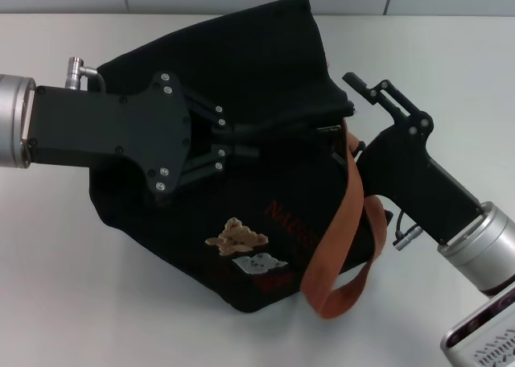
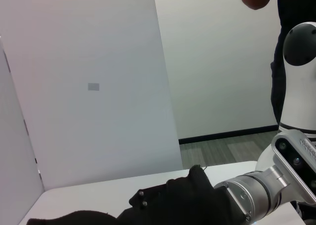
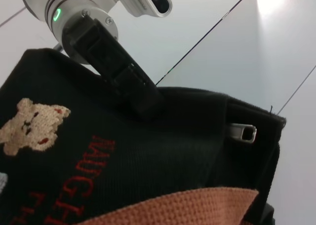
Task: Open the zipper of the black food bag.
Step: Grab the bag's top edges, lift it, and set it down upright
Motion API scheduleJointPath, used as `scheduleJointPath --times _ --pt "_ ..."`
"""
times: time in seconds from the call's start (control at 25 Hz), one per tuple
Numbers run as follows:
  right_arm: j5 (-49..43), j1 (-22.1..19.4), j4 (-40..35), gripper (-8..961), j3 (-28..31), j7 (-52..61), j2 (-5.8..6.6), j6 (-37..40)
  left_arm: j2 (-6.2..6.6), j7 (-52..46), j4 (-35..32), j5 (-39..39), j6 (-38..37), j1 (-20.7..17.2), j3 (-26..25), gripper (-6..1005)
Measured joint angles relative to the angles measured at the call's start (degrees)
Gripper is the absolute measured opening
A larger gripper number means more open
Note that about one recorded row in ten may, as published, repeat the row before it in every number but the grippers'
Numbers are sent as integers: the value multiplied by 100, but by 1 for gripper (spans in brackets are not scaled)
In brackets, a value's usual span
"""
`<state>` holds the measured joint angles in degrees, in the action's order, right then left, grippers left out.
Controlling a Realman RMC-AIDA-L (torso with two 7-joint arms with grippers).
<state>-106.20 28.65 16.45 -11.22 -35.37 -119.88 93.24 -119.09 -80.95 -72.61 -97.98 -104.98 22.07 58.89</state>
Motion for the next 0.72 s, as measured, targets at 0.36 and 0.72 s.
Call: scheduleJointPath --times 0.36,0.72 --pt "-3 -42 7 656 190 25 0 -215 0 0 2 2 4 0 -1 101" --pt "-15 -123 10 651 151 29 0 -320 0 0 23 42 10 -1 0 101"
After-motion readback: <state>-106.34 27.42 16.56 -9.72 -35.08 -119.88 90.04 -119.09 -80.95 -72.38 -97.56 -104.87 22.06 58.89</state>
